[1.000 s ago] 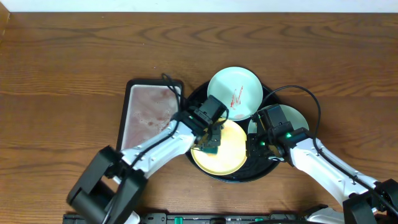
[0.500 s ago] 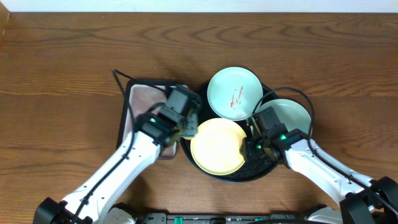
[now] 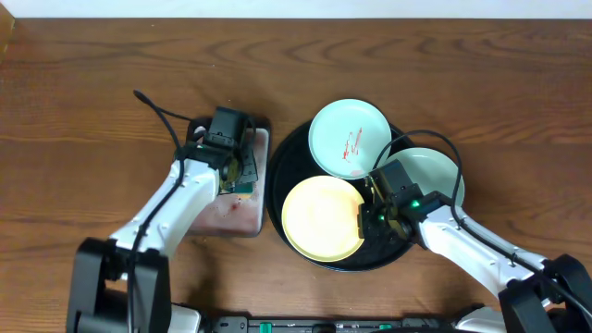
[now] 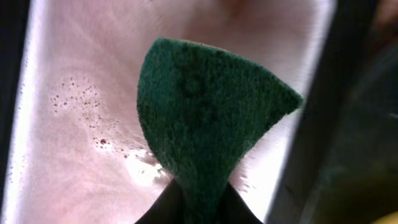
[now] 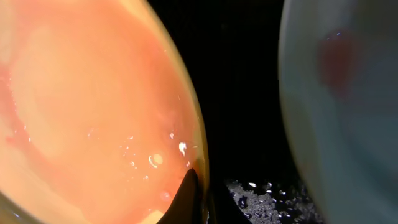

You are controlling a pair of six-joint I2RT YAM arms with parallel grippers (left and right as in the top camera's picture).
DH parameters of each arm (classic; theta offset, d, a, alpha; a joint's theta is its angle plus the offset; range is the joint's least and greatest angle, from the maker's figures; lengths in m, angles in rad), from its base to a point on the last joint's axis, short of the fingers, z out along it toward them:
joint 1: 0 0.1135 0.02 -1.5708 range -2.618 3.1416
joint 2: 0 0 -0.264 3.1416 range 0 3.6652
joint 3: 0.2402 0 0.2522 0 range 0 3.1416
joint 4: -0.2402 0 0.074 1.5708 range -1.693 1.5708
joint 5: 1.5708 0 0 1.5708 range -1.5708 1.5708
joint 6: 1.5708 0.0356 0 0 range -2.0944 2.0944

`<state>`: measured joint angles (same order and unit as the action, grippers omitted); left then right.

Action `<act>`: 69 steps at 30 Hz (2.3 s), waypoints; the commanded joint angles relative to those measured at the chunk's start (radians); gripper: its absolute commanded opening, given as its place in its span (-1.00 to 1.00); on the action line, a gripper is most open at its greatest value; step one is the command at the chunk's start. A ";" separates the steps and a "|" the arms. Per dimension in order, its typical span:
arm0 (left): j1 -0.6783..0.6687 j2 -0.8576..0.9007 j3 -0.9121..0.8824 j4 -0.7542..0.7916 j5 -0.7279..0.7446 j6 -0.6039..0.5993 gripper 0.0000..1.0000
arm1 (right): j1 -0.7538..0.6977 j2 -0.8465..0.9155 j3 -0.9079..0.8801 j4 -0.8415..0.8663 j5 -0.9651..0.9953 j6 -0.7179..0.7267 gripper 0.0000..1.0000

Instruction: Clean dirty plates on tray and stack at the side

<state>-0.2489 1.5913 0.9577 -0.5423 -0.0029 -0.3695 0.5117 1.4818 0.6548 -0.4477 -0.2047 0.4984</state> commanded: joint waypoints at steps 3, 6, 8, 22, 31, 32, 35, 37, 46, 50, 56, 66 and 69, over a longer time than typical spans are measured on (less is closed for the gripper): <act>0.020 0.045 -0.005 0.001 0.003 0.018 -0.20 | 0.014 -0.148 0.000 -0.008 0.066 -0.051 -0.98; 0.020 0.049 -0.005 0.001 0.003 0.018 0.18 | 0.014 -0.236 0.000 -0.008 0.207 -0.075 -0.98; 0.019 0.049 -0.005 0.002 0.003 0.018 0.29 | 0.014 -0.278 0.000 -0.009 0.306 -0.106 -0.97; 0.021 0.056 -0.005 0.044 -0.062 0.030 0.57 | 0.110 -0.388 0.000 0.009 0.715 -0.282 -0.97; 0.024 0.101 -0.005 0.100 -0.079 0.029 0.57 | 0.325 -0.412 0.000 0.051 1.069 -0.385 -0.98; 0.024 0.114 -0.005 0.103 -0.083 0.029 0.57 | 0.342 -0.412 0.000 0.053 1.105 -0.384 -0.98; 0.024 0.148 -0.005 0.114 -0.102 0.029 0.57 | 0.383 -0.412 0.000 0.072 1.179 -0.384 -0.98; 0.024 0.169 -0.005 0.119 -0.108 0.029 0.57 | 0.399 -0.412 0.000 0.091 1.209 -0.385 -0.98; 0.024 0.164 -0.004 0.143 -0.106 0.032 -0.85 | 0.404 -0.412 0.000 0.099 1.210 -0.384 -0.98; 0.024 0.128 0.002 0.146 -0.107 0.069 -0.85 | 0.404 -0.412 0.000 0.101 1.210 -0.385 -0.98; 0.023 0.048 0.003 0.086 -0.055 0.074 0.55 | 0.404 -0.412 0.000 0.105 1.210 -0.411 -0.98; 0.023 0.077 -0.080 0.073 -0.032 0.073 0.49 | 0.405 -0.412 0.000 0.123 1.210 -0.448 -0.97; 0.023 0.081 -0.083 0.072 -0.032 0.074 -0.14 | 0.405 -0.412 0.000 0.123 1.210 -0.448 -0.97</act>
<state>-0.2298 1.6577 0.8898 -0.4686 -0.0372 -0.3008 0.9073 1.0817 0.6548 -0.3302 0.9768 0.0586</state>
